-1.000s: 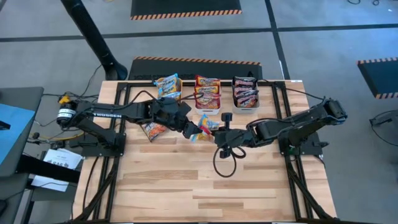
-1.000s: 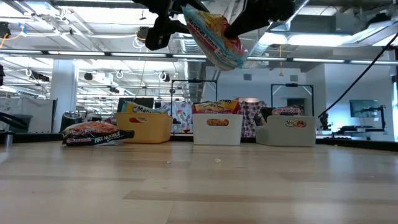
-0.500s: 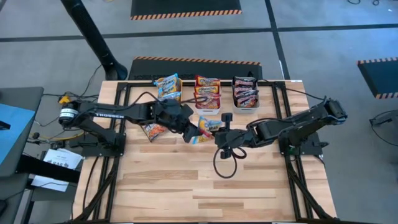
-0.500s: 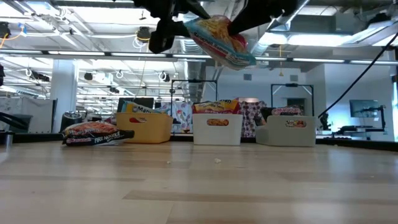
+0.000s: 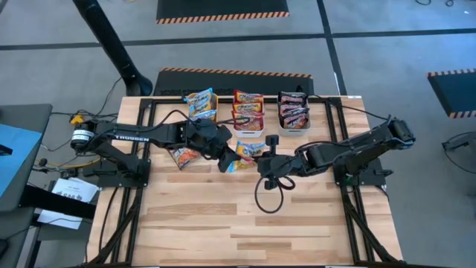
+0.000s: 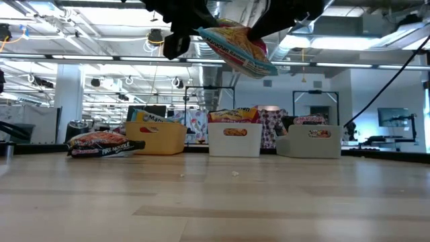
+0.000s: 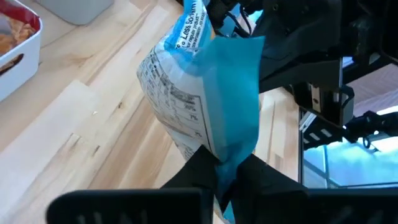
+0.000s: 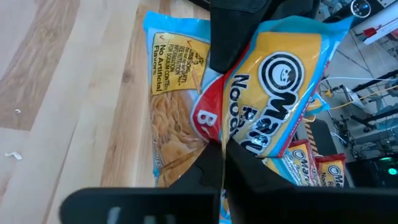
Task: Sort Maruchan noodles
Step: Put the blue noodle pack into the orange bin
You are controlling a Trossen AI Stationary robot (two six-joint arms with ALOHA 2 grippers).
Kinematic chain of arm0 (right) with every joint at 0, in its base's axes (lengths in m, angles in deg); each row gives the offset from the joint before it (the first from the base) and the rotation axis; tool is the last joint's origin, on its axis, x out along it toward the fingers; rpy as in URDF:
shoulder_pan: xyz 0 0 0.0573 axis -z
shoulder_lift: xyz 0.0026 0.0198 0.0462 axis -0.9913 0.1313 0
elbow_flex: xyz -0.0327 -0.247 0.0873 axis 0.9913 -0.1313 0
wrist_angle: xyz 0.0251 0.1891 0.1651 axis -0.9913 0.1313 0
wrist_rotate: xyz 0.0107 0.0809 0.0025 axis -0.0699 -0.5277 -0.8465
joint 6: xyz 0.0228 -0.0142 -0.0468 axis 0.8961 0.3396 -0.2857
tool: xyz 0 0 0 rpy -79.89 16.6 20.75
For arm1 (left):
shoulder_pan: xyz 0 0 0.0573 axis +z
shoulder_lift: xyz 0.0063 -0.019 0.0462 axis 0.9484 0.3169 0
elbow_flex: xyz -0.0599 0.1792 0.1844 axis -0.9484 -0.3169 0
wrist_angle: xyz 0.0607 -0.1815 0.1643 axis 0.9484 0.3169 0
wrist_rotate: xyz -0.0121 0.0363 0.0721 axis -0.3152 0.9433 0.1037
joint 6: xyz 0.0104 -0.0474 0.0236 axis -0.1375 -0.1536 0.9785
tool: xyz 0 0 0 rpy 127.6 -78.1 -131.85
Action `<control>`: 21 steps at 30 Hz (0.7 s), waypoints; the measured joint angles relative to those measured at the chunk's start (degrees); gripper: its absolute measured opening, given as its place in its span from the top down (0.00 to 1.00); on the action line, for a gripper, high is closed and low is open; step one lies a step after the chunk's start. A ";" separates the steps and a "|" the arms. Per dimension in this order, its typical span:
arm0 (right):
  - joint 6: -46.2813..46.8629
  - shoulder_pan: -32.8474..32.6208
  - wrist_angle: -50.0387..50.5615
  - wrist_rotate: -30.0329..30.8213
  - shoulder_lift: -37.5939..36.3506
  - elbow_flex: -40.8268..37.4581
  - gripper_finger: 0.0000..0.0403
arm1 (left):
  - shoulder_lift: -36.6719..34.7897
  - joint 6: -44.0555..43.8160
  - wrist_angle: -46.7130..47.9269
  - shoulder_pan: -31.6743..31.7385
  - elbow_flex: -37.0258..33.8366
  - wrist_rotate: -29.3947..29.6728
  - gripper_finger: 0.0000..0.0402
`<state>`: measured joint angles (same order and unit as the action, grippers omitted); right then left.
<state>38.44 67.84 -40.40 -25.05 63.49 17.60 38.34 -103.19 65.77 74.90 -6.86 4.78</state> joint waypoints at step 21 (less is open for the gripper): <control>4.97 -1.23 0.55 0.88 -2.77 0.11 0.57 | -6.33 5.89 8.21 0.02 0.00 1.64 1.00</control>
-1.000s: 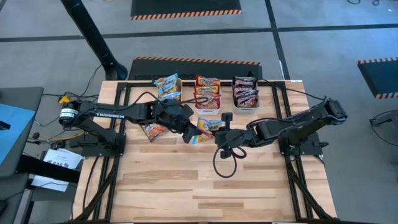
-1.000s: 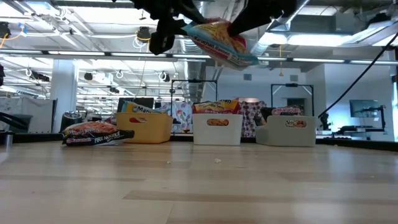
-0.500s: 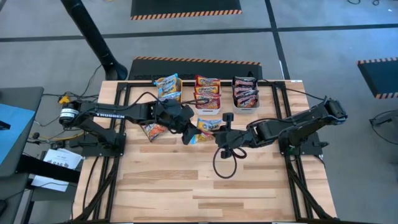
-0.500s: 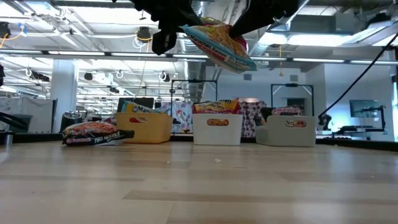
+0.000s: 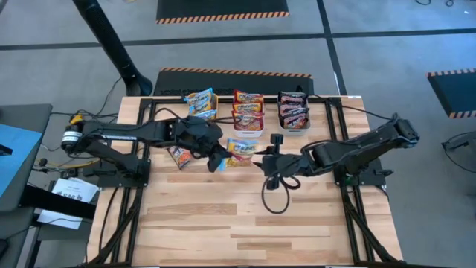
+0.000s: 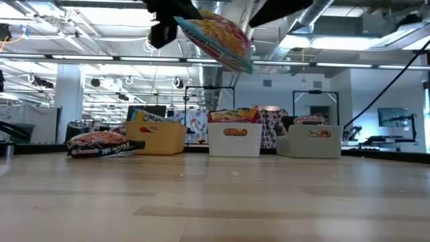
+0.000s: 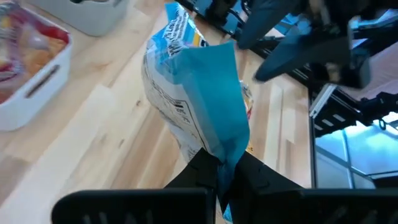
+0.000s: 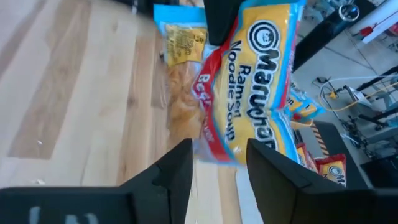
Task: Sort Maruchan noodles
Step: Put the blue noodle pack into the orange bin
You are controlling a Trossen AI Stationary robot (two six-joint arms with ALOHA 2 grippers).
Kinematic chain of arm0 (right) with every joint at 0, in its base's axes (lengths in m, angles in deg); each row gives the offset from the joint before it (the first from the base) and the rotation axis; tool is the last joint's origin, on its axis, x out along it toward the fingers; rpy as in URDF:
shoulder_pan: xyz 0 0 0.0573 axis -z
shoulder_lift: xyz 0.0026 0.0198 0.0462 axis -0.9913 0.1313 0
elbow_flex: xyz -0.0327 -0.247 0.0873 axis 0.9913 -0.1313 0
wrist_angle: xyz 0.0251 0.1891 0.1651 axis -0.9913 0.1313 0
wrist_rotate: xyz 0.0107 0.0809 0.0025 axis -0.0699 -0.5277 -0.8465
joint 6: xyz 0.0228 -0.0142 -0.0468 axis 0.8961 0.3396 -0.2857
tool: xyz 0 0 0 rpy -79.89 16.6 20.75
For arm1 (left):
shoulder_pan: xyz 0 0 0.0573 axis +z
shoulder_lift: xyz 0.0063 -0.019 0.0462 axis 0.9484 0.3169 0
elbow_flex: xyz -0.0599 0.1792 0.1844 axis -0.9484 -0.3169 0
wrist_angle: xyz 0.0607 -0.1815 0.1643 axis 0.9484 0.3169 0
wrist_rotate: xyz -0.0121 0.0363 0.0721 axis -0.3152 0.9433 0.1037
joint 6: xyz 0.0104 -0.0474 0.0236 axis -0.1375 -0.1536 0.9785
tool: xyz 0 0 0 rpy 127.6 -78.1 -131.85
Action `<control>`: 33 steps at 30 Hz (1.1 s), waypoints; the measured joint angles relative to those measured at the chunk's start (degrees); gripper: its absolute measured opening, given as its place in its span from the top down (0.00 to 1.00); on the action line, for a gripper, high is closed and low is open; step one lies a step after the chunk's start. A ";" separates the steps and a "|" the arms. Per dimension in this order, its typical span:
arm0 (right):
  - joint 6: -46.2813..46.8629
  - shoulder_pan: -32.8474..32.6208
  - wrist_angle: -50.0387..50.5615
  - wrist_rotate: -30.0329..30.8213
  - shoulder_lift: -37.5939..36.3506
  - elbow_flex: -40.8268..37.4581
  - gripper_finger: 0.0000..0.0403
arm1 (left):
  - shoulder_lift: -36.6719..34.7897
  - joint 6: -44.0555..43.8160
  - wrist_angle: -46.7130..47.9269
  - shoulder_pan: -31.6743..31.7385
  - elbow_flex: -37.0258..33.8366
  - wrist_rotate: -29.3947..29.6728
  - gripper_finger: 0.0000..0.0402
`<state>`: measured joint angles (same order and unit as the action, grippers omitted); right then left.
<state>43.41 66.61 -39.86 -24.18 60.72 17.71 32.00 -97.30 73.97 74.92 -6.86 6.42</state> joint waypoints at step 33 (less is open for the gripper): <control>3.12 -7.03 1.05 -0.28 -9.49 -0.11 0.58 | -34.78 15.85 -3.46 5.17 -19.77 19.62 1.00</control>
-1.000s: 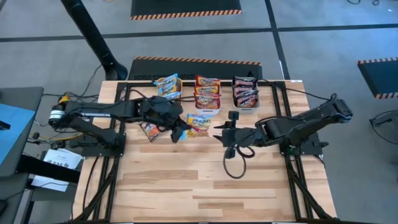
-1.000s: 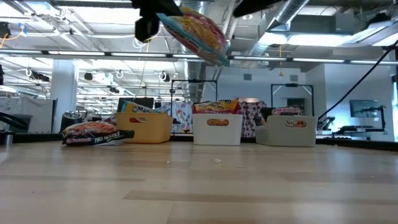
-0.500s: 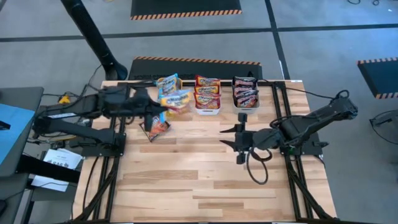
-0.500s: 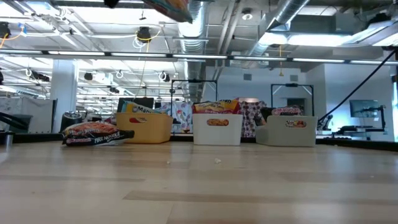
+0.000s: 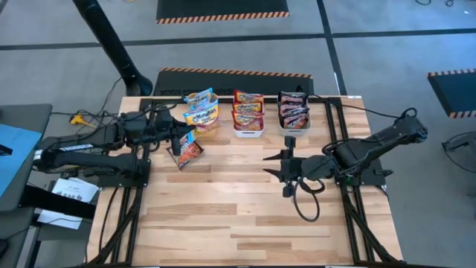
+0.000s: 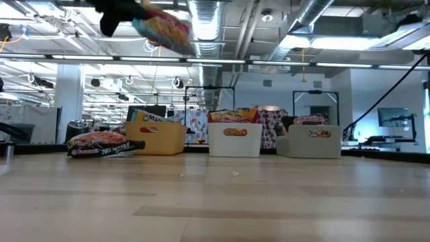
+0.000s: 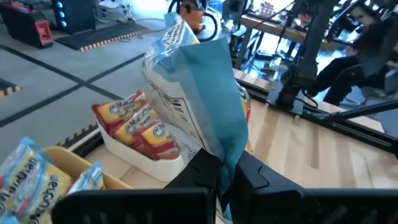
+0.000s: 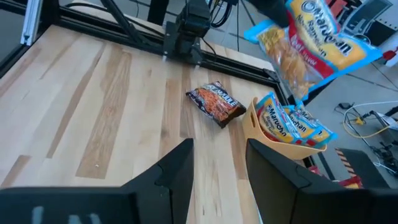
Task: Sort Maruchan noodles
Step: Put the blue noodle pack into the orange bin
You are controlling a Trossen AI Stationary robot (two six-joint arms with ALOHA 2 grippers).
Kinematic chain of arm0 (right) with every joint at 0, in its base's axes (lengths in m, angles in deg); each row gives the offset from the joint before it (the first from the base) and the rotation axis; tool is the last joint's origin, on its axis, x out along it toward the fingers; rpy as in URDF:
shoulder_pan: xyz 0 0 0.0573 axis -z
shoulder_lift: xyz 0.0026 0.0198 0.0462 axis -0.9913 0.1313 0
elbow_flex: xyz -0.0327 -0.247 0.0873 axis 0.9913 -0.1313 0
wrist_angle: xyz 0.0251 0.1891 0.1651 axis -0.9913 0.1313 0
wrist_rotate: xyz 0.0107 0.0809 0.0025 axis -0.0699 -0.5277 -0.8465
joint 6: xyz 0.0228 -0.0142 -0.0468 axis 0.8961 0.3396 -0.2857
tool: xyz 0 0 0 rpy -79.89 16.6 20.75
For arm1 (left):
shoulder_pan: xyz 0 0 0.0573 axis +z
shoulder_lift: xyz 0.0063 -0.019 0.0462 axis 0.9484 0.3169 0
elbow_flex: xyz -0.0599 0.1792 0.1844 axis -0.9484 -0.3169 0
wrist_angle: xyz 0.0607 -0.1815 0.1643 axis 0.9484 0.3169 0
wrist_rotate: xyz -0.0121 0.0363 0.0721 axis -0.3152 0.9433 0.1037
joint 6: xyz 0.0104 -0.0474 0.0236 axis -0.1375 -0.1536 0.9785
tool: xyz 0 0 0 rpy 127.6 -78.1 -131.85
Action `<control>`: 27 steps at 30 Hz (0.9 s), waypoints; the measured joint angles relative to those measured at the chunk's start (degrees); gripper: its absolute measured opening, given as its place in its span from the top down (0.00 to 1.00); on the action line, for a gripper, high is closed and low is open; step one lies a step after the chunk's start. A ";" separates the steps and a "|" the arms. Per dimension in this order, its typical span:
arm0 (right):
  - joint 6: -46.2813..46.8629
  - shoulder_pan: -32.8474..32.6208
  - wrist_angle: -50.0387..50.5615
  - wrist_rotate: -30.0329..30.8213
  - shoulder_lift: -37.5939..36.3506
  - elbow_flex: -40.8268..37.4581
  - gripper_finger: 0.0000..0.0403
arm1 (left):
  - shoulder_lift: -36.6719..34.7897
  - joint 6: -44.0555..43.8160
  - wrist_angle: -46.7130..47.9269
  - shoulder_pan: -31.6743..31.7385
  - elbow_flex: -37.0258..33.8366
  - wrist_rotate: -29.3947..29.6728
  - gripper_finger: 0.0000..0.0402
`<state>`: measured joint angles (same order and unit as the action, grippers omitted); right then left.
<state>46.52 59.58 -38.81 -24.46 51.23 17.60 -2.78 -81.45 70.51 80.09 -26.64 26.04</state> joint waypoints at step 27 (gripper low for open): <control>2.54 0.04 0.39 -0.17 0.02 -0.02 0.58 | -6.66 8.74 -20.10 22.19 -27.13 -11.62 1.00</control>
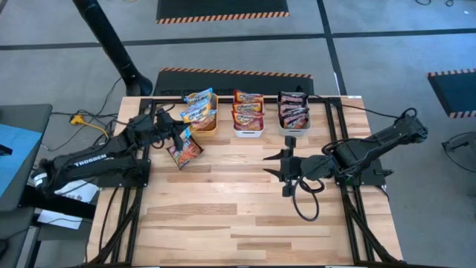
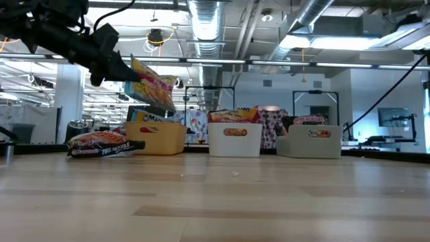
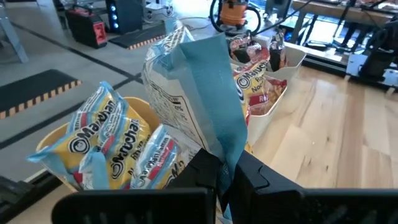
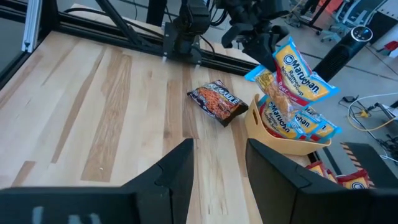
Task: Sort Maruchan noodles
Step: Put the blue noodle pack into the orange bin
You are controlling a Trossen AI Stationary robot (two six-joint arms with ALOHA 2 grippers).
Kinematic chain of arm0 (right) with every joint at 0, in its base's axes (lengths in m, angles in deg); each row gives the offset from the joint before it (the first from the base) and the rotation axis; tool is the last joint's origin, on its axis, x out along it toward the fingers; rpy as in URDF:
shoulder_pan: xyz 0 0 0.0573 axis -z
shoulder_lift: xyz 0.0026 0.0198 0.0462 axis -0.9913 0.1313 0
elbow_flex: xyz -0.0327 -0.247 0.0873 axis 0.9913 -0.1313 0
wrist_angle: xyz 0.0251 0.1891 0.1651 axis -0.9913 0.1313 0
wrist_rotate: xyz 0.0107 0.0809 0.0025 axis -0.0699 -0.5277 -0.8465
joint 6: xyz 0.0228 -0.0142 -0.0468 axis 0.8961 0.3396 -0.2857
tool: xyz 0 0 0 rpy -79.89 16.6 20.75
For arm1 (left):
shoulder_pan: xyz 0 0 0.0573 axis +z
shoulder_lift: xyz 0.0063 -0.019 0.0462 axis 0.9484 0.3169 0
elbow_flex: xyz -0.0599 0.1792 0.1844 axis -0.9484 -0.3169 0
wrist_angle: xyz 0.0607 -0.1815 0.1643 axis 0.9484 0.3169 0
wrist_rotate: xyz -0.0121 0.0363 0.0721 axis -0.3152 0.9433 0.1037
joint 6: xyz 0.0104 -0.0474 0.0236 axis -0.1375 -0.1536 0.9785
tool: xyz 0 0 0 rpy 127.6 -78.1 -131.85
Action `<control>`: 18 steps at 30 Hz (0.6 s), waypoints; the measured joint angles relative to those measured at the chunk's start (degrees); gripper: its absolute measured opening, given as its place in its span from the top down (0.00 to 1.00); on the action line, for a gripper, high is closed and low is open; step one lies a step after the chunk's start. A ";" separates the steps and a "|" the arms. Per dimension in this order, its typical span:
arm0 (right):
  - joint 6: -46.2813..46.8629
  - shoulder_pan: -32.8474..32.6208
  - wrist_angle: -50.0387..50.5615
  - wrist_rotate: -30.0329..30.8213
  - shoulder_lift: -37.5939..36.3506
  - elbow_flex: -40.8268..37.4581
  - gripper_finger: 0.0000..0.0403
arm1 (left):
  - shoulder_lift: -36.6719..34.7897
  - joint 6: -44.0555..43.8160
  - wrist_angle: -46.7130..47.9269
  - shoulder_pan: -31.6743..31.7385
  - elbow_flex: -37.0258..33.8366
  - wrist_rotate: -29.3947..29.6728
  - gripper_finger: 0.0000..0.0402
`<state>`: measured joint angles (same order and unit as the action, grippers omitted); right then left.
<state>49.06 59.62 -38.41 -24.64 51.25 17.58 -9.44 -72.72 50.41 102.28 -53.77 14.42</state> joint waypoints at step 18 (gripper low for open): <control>-0.09 0.04 0.00 0.00 0.00 0.00 0.58 | 12.36 2.45 -5.53 8.69 0.00 -9.64 1.00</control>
<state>48.97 59.67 -38.41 -24.64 51.25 17.58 2.91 -70.27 44.88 110.97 -53.77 4.78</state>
